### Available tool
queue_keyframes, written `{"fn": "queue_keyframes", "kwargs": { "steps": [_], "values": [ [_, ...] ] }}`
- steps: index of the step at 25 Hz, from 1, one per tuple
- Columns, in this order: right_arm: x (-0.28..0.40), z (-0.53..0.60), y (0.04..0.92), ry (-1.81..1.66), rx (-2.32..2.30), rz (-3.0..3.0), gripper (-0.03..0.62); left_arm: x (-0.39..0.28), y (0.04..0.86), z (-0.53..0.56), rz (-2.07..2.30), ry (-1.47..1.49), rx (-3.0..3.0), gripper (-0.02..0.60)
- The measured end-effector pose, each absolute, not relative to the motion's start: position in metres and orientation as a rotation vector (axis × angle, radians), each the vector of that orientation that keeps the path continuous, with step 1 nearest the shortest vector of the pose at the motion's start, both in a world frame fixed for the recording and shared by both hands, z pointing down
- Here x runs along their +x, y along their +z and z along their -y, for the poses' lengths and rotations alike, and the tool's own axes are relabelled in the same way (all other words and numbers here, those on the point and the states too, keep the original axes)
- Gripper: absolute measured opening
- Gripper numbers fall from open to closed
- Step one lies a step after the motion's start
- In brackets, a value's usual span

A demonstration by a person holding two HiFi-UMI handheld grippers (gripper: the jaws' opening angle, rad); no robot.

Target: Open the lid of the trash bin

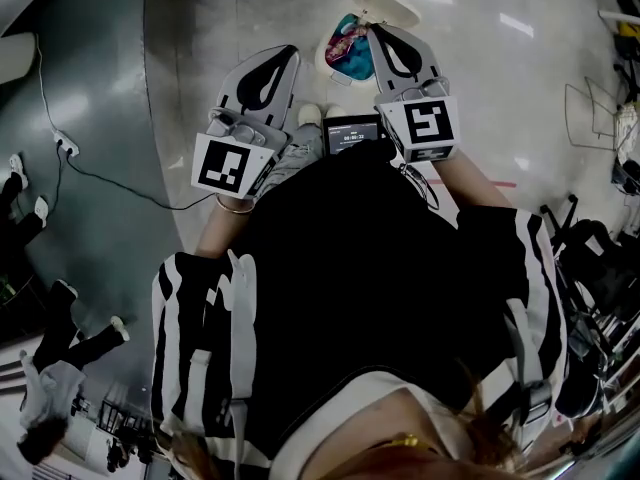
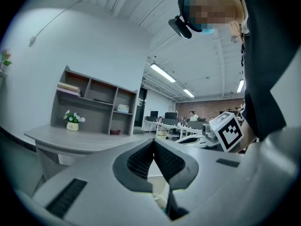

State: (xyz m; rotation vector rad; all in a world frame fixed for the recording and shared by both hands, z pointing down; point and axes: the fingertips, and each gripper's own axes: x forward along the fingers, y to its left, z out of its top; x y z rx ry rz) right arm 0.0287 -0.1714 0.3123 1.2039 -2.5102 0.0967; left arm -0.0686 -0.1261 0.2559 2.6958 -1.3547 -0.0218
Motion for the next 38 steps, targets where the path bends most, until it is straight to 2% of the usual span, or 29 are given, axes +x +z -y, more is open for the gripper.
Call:
{"fn": "queue_keyframes", "kwargs": {
  "steps": [38],
  "values": [
    [0.028,0.133,0.266,0.144,1.230,2.718,0.005,-0.057,0.247,0.109,1.331,-0.024,2.726,0.005]
  ]
}}
